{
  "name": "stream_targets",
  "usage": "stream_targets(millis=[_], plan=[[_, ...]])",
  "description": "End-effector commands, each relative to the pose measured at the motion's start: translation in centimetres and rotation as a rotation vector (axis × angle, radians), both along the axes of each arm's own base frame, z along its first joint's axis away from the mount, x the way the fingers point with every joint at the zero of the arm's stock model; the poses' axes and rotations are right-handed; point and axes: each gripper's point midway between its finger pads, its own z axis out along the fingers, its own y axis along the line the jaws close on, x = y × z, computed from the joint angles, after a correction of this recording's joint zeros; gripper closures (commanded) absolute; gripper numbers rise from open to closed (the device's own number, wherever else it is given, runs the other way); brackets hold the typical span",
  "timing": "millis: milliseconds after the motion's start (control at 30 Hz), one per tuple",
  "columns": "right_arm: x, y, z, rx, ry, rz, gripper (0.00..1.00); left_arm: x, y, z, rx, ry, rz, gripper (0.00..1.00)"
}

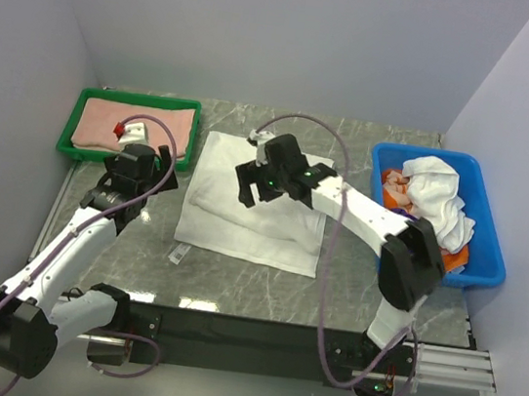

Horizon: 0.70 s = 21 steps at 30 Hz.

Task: Fold and stack the towels
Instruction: Fold the towel

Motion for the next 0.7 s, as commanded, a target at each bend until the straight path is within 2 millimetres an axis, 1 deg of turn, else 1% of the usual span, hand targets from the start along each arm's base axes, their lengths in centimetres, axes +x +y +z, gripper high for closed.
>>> stream_targets(millis=[0,33,67,100,133,167,200,233,267,300,333,400,567,667], plan=[[2.8,2.4,-1.8,0.004,-0.002,0.036,0.12,0.1,2.4,2.4,-0.014,-0.078,0.114,0.01],[3.6,2.7,-2.1,0.009,-0.003,0.033,0.12,0.1,2.4,2.4,-0.019,-0.080,0.114,0.01],[4.4,3.5,-1.6,0.025,-0.017,0.035,0.13,0.2,2.5,2.4,-0.021,-0.085,0.117,0.01],[4.8,3.8,-3.0,0.014,0.003,0.034,0.13,0.2,2.6,2.5,-0.020,-0.087,0.116,0.01],[5.7,4.2,-2.7,0.032,-0.005,0.033,0.13,0.2,2.7,2.5,-0.019,-0.087,0.119,0.01],[6.0,4.4,-3.1,0.036,0.004,0.035,0.13,0.2,2.7,2.4,-0.016,-0.085,0.118,0.01],[6.1,4.7,-4.2,0.036,0.028,0.045,0.13,0.3,2.6,2.4,-0.018,-0.084,0.113,0.01],[6.0,4.9,-4.6,0.035,0.041,0.054,0.14,0.3,2.5,2.4,-0.020,-0.084,0.109,0.01],[6.4,5.3,-4.4,0.046,0.038,0.063,0.14,0.3,2.5,2.4,-0.022,-0.084,0.106,0.01],[6.3,5.5,-5.5,0.036,0.057,0.077,0.14,0.4,2.5,2.4,-0.022,-0.082,0.106,0.01],[6.0,5.9,-5.5,0.050,0.072,0.097,0.15,0.4,2.4,2.3,-0.022,-0.079,0.101,0.01],[5.7,6.2,-6.3,0.056,0.096,0.117,0.16,0.5,2.5,2.3,-0.023,-0.077,0.102,0.01],[4.0,7.0,-7.1,0.094,0.153,0.184,0.20,0.6,2.3,2.1,-0.027,-0.071,0.090,0.01],[3.3,7.0,-7.2,0.110,0.177,0.208,0.26,0.6,2.2,2.0,-0.030,-0.068,0.085,0.01]])
